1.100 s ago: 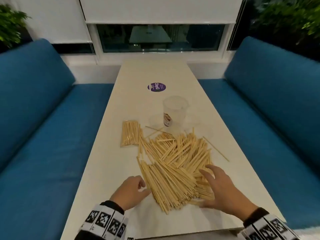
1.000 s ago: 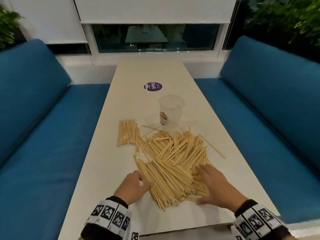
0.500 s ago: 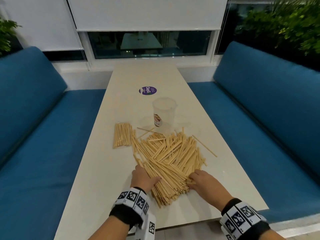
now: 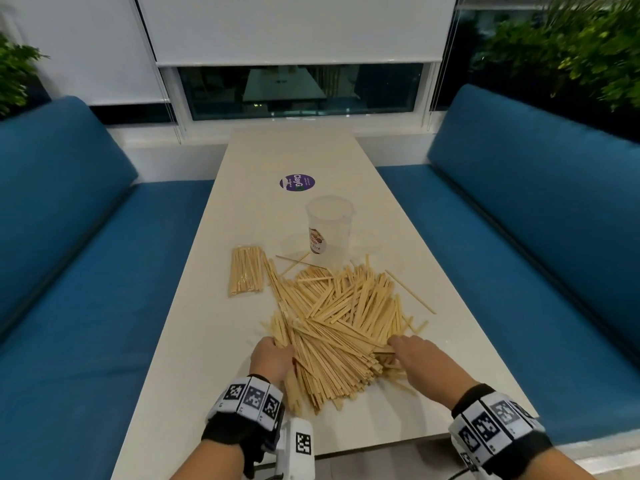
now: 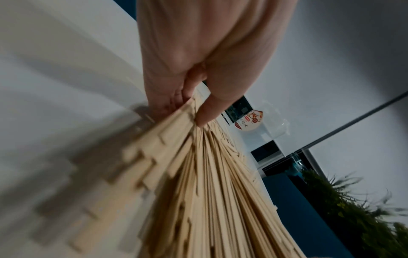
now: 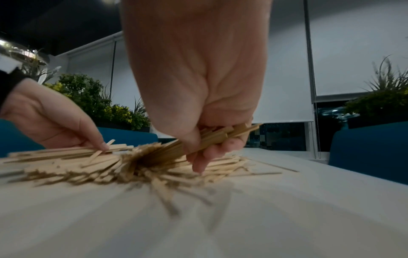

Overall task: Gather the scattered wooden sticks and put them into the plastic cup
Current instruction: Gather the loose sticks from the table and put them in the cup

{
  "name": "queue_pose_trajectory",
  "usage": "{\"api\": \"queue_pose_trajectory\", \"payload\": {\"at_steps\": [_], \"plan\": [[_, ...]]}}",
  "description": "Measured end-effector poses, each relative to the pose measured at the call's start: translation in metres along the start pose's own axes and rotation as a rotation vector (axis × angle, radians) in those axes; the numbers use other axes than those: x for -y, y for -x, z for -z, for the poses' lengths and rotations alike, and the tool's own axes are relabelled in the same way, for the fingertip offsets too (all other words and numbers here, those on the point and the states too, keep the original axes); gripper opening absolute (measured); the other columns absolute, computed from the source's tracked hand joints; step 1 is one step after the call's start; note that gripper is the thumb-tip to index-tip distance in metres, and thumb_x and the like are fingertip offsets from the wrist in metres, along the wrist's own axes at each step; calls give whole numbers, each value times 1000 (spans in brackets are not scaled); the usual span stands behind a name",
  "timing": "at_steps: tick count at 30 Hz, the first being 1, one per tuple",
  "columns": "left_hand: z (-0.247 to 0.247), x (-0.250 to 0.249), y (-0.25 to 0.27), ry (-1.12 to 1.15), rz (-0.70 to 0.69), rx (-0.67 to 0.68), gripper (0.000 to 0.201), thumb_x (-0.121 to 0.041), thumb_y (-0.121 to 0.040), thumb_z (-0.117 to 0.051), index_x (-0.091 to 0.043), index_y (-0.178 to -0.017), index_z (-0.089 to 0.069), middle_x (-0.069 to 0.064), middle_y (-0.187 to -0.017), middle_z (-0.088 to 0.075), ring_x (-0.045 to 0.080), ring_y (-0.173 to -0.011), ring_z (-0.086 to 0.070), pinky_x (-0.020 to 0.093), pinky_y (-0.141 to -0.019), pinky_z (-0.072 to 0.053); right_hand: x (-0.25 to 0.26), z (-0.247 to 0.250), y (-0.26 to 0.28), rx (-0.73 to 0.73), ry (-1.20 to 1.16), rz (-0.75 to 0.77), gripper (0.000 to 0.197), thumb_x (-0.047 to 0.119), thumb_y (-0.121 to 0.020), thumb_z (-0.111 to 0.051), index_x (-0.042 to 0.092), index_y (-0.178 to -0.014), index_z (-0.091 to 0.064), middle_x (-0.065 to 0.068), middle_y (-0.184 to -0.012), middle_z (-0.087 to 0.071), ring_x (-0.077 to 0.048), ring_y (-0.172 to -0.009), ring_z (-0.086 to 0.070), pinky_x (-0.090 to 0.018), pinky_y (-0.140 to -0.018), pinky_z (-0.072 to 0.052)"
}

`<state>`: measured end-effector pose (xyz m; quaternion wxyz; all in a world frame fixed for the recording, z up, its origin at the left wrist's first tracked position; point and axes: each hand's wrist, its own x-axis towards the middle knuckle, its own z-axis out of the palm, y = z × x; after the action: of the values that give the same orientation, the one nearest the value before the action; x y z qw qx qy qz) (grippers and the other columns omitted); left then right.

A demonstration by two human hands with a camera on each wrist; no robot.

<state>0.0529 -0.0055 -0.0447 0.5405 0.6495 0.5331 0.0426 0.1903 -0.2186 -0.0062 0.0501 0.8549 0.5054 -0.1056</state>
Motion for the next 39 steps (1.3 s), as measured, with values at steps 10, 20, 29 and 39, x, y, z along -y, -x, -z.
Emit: {"api": "queue_pose_trajectory", "payload": {"at_steps": [10, 20, 29, 39], "plan": [[11, 5, -3, 347, 43, 59, 27, -3, -87, -41, 7, -112, -41, 15, -75, -53, 25, -62, -52, 29, -49, -44, -27, 26, 10, 122, 23, -96, 40, 0, -93, -28, 13, -129, -39, -6, -121, -54, -23, -105, -54, -30, -86, -44], [12, 1, -2, 531, 80, 49, 27, 1, -86, -28, 3, -108, -44, 24, -79, -59, 25, -55, -55, 28, -45, -48, -51, 55, 24, 191, -24, -332, 22, 4, -94, -26, 22, -94, -39, 6, -75, -43, -9, -59, -38, -22, -51, -30], [10, 6, -9, 383, 25, 76, 38, -27, -88, -57, 2, -113, -53, 13, -84, -66, 28, -82, -65, 41, -83, -54, -43, 71, 30, 205, -158, -381, 24, 10, -99, -27, 27, -84, -35, 6, -71, -42, -9, -57, -34, -22, -51, -29], [12, -25, 17, 523, -39, 174, 14, -1, -93, -37, -4, -88, -49, 4, -60, -39, 10, -42, -37, 18, -37, -31, 10, 73, -2, 152, -608, -151, 25, 25, -102, -26, 25, -82, -41, 4, -77, -47, -12, -65, -38, -24, -60, -34]]}}
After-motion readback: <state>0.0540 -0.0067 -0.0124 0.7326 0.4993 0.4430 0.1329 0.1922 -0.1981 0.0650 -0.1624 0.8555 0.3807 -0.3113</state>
